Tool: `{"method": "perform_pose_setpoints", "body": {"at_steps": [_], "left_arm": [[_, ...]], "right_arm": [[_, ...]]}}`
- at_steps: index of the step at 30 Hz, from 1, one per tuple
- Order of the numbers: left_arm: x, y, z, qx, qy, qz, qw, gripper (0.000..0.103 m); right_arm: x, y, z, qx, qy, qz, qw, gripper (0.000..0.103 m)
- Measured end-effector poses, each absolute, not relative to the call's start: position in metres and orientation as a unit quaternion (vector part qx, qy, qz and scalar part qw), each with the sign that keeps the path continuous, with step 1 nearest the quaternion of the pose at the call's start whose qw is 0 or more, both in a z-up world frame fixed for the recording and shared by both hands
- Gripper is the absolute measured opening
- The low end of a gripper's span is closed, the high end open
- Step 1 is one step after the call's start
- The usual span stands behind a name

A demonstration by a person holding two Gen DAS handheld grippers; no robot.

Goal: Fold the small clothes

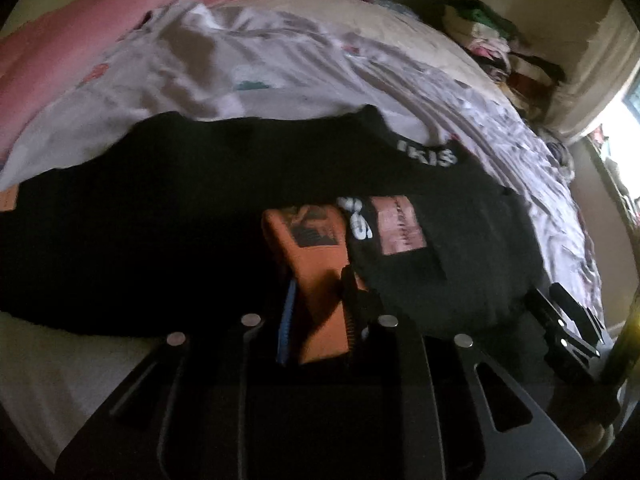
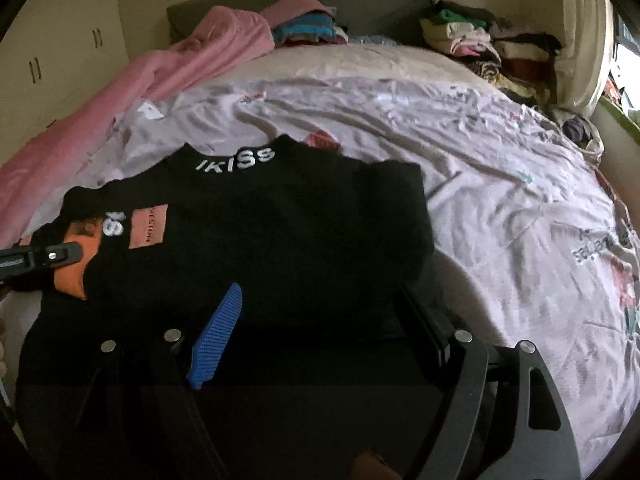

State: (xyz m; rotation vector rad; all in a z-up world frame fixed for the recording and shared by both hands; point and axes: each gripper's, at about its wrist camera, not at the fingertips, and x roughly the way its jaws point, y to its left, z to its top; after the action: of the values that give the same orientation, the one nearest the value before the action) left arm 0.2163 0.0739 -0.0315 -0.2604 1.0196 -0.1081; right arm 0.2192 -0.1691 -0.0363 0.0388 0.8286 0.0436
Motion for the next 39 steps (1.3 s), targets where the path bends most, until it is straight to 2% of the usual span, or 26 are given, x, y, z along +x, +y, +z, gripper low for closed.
{"method": "perform_pose_setpoints", "body": {"at_steps": [6,11,15,17,18,19,21,23,24,26,27,28,39], "left_arm": [[0.202,0.064,-0.009,-0.095,0.457,-0.06,0.882,0.013],[0.214,0.054,-0.049,-0.095,0.515,-0.07,0.849,0.015],[0.211,0.066,-0.06,-0.131,0.521,-0.071,0.841,0.016],[0.204,0.068,-0.048,-0.129,0.509,-0.071,0.848,0.03],[0.201,0.069,-0.043,-0.124,0.502,-0.069,0.853,0.044],[0.197,0.07,-0.038,-0.119,0.496,-0.066,0.858,0.051],[0.19,0.075,-0.029,-0.115,0.481,-0.056,0.867,0.052],[0.183,0.081,-0.02,-0.111,0.468,-0.045,0.876,0.067],[0.181,0.083,-0.017,-0.107,0.463,-0.036,0.879,0.073],[0.177,0.087,-0.013,-0.099,0.455,-0.02,0.885,0.075],[0.175,0.09,-0.011,-0.098,0.452,-0.011,0.887,0.085],[0.173,0.092,-0.009,-0.099,0.449,-0.006,0.888,0.09],[0.152,0.137,-0.002,-0.119,0.43,0.037,0.894,0.093]], "right_arm": [[0.228,-0.164,-0.048,0.011,0.424,0.016,0.905,0.078],[0.233,-0.171,-0.062,0.022,0.449,-0.002,0.893,0.078],[0.226,-0.17,-0.056,0.021,0.44,0.0,0.898,0.078],[0.217,-0.168,-0.046,0.034,0.42,0.02,0.907,0.078],[0.214,-0.166,-0.042,0.035,0.415,0.023,0.909,0.078],[0.211,-0.164,-0.038,0.036,0.409,0.025,0.912,0.078],[0.204,-0.157,-0.029,0.034,0.395,0.038,0.917,0.082],[0.197,-0.147,-0.02,0.025,0.382,0.043,0.923,0.095],[0.195,-0.143,-0.016,0.022,0.376,0.047,0.925,0.095],[0.19,-0.134,-0.009,0.015,0.363,0.055,0.93,0.096],[0.187,-0.129,-0.004,0.012,0.358,0.06,0.932,0.097],[0.186,-0.124,-0.001,0.01,0.354,0.062,0.933,0.097],[0.175,-0.076,0.028,-0.012,0.319,0.093,0.943,0.098]]}}
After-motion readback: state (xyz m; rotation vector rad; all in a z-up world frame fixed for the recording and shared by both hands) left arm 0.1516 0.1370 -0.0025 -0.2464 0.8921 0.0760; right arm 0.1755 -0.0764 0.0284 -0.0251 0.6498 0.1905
